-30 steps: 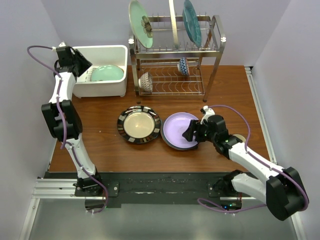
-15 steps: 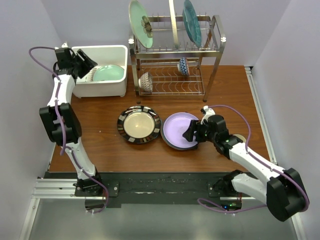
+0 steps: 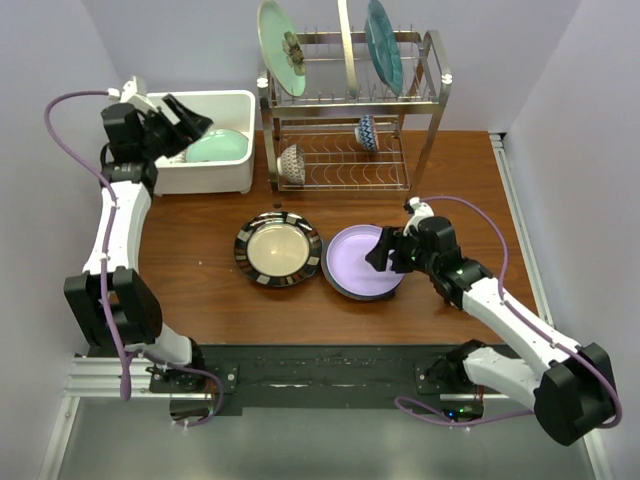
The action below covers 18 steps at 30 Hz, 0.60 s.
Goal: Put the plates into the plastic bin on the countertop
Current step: Place the plate in the plastic bin, then pick up the plate at the center of the board.
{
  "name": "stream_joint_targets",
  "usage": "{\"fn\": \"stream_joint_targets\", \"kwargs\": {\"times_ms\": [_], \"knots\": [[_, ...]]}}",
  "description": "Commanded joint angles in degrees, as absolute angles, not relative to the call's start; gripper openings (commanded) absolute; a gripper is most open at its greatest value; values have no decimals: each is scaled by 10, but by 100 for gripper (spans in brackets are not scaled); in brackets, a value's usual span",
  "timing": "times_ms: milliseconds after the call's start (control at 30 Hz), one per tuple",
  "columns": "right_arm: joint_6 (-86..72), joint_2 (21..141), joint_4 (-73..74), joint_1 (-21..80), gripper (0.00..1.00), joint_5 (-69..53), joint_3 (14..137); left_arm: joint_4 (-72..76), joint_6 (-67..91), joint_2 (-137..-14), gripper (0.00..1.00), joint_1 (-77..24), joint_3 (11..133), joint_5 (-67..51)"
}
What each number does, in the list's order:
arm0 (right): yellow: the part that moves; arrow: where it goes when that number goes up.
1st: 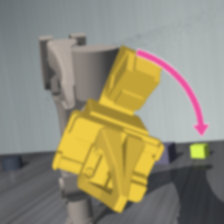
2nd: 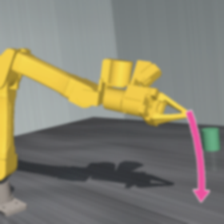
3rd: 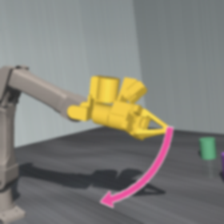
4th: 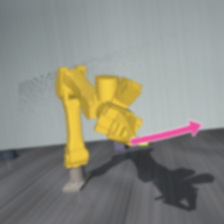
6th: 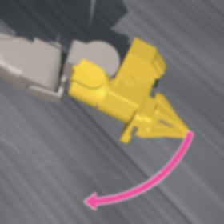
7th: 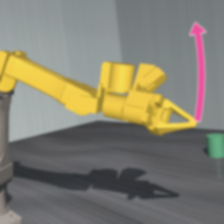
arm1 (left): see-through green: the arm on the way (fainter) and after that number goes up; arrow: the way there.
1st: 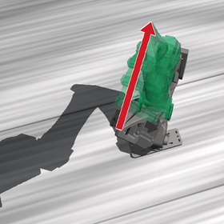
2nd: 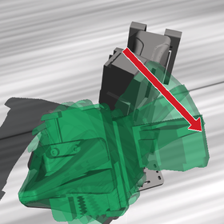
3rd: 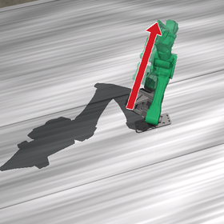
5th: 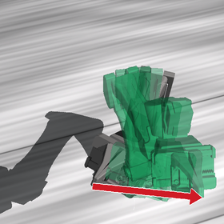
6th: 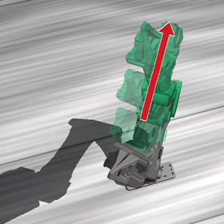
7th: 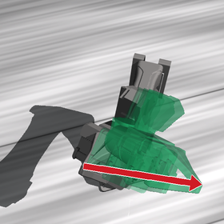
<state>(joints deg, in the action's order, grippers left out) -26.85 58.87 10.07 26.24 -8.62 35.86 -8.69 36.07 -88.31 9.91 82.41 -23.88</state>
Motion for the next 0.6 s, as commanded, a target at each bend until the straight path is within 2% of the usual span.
{"fn": "stream_joint_targets", "kwargs": {"times_ms": [0,300,567], "knots": [[-257,557,163,265,72,-25,390,-74,332,-828,85,55,763,-272],[-274,542,236,265,71,61,398,-96,295,-761,83,5,676,-327],[-287,552,259,265,71,106,398,-134,258,-780,80,-74,670,-337]]}}
